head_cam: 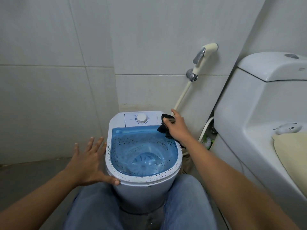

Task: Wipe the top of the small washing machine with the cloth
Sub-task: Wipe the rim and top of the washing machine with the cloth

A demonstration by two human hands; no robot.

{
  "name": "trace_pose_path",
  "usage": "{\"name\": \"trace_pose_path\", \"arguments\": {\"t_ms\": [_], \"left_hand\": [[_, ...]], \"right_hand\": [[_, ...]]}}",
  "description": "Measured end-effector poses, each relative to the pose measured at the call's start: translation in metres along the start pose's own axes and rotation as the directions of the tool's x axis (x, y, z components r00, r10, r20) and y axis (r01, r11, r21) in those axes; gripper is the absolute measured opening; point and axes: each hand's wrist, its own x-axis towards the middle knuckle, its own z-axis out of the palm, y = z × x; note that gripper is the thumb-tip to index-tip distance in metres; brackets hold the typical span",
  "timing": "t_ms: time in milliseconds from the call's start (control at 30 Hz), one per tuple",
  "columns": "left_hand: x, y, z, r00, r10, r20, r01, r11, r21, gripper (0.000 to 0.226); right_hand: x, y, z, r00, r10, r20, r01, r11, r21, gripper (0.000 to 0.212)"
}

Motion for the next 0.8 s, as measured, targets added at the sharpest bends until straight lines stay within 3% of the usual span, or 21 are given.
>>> {"name": "trace_pose_path", "arguments": {"t_ms": [67, 133, 533, 800], "left_hand": [[0.001, 0.000, 0.001, 1.000, -0.006, 0.001, 0.006, 1.000, 0.007, 0.158], [0.001, 0.000, 0.001, 1.000, -0.002, 0.006, 0.002, 1.000, 0.010, 0.158], [0.001, 0.000, 0.001, 1.000, 0.004, -0.001, -0.004, 1.000, -0.011, 0.158], [-0.002, -0.001, 0.001, 1.000, 0.013, -0.011, -0.013, 1.000, -0.029, 0.159]], "right_hand": [[0.003, 0.000, 0.010, 0.995, 0.036, 0.092, -0.017, 0.979, -0.204, 0.060], [0.007, 0.000, 0.010, 0.990, 0.042, 0.136, 0.000, 0.956, -0.295, 0.054], [0.005, 0.026, 0.008, 0.986, -0.093, 0.140, 0.105, 0.991, -0.083, 0.049], [-0.021, 0.038, 0.007, 0.984, -0.137, 0.116, 0.142, 0.989, -0.036, 0.047]]}}
